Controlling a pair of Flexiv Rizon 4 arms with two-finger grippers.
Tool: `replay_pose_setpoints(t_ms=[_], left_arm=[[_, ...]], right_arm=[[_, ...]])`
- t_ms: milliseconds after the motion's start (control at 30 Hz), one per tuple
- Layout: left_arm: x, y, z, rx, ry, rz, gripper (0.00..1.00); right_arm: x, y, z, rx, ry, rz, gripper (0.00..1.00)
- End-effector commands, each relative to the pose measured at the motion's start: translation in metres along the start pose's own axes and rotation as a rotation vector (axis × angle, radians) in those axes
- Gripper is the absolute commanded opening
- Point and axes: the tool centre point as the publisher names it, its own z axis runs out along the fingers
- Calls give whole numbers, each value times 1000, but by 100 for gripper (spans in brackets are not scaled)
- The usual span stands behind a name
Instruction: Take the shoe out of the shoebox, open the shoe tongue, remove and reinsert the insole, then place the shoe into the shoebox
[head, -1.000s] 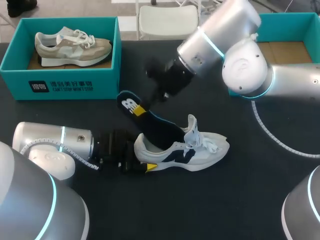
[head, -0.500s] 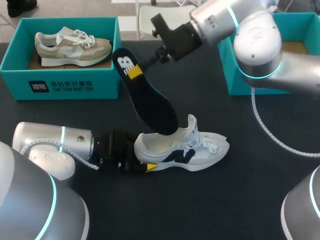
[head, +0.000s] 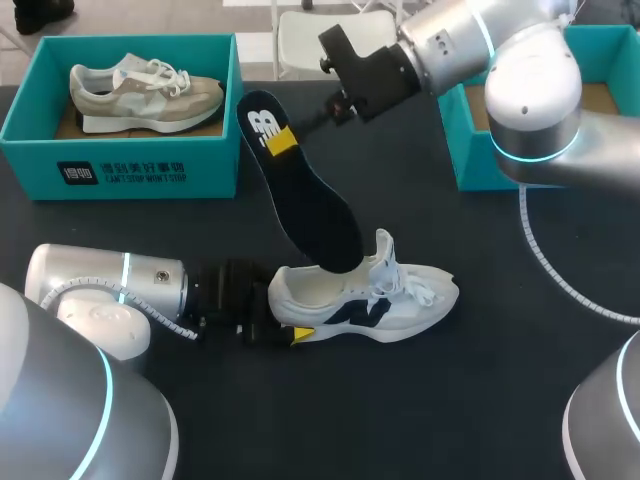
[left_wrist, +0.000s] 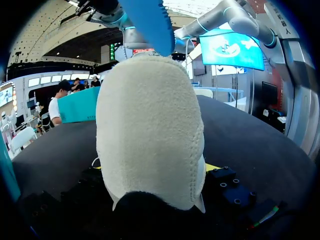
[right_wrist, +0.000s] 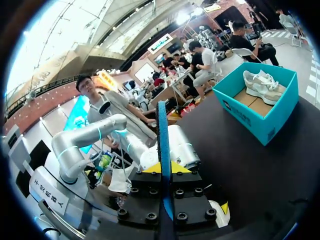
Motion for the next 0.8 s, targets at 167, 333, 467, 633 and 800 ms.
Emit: replay_pose_setpoints(t_ms=[167, 333, 467, 633, 800], left_arm=[[-1, 3, 3, -3, -1, 0, 0], [-1, 3, 3, -3, -1, 0, 0], [-1, 3, 3, -3, -1, 0, 0], [-1, 3, 3, -3, -1, 0, 0], [-1, 3, 3, -3, -1, 0, 0]], right_arm=[[18, 25, -32, -125, -25, 128, 0], [38, 31, -56, -194, -56, 163, 0], [51, 36, -62, -223, -23, 192, 0], [69, 35, -60, -278, 28, 256, 0], [90, 29, -58, -282, 72, 276, 0]])
